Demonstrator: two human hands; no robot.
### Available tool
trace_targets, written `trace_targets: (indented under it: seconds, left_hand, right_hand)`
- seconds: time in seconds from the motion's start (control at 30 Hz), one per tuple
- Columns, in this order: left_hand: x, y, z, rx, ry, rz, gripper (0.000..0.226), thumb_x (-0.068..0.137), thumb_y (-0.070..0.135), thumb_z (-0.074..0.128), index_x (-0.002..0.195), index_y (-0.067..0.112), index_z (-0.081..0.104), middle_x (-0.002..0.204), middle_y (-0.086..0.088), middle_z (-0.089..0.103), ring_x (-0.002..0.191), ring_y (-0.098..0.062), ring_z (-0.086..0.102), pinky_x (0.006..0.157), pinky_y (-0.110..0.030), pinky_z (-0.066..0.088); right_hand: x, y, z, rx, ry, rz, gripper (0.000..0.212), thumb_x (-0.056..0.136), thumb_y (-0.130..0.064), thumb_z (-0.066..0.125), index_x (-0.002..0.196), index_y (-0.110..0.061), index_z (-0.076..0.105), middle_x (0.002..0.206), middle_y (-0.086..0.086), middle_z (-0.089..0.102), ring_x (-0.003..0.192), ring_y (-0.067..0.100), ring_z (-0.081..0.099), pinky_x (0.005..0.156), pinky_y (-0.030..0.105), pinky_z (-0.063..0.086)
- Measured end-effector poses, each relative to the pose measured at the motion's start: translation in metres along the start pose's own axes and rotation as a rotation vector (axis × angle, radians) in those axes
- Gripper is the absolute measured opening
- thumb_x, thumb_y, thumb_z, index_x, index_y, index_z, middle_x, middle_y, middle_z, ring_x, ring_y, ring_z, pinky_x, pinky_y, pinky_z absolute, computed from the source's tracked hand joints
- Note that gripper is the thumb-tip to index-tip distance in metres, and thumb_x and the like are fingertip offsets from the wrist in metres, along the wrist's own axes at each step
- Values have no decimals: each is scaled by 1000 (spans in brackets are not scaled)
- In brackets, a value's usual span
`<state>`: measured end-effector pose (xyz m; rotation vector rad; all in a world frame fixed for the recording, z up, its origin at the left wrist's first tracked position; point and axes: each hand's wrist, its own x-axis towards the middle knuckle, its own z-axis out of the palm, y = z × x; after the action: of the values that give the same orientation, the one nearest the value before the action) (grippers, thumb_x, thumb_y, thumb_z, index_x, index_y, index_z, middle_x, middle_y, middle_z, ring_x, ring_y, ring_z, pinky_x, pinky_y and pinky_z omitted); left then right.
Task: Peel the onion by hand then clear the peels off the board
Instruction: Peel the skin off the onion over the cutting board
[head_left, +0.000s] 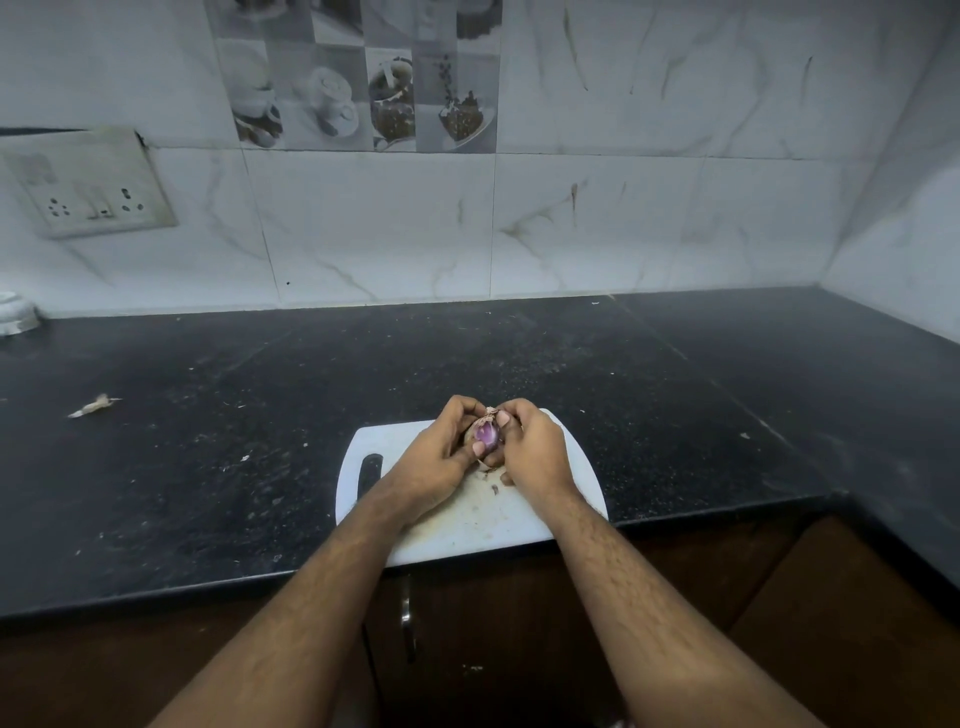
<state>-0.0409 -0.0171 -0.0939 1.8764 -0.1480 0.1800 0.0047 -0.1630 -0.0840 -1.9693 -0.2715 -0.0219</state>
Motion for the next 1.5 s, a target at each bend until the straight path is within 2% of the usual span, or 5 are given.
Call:
trace_targets:
  seconds: [0.2,0.53,0.67,0.87,1.5]
  left_hand:
    - [-3,-3,0,-38,-33,-30,49,100,-4,59,138,20,42,134,7,69,128,-8,62,111,-31,48]
    - [-3,-9,-5,-308,254,-18,27,100,5,64,121,20,59,114,-6,72,105,-17,70,96,-31,55]
    - [-2,-7,-3,-298,196,-10,33,95,-1,70,123,13,60,119,-13,72,107,-21,72,92,-29,57]
    - [-4,-5,-4,-334,188,2,22,97,-1,67,118,3,60,109,-13,70,97,-20,70,88,-27,57]
    - [-7,0,-4,-509,297,2,8,101,3,62,101,3,54,95,-8,78,91,-29,74,87,-38,61]
  right_hand:
    - [8,5,-7,308,175,147,23,109,-27,47,110,-16,67,78,2,70,51,10,60,37,21,38]
    - [1,4,4,-110,122,-71,32,96,-2,49,99,-13,79,103,-6,72,58,10,69,54,33,61]
    - [0,0,5,-70,138,-150,25,99,-19,53,114,-18,73,111,-6,66,94,5,65,78,22,55]
    - [0,4,5,-111,25,-276,19,97,-32,70,112,-24,78,100,-9,65,84,-3,63,68,4,45]
    - [4,11,6,-56,-22,-297,26,102,-18,60,122,-22,74,107,-7,69,87,-3,67,69,7,48]
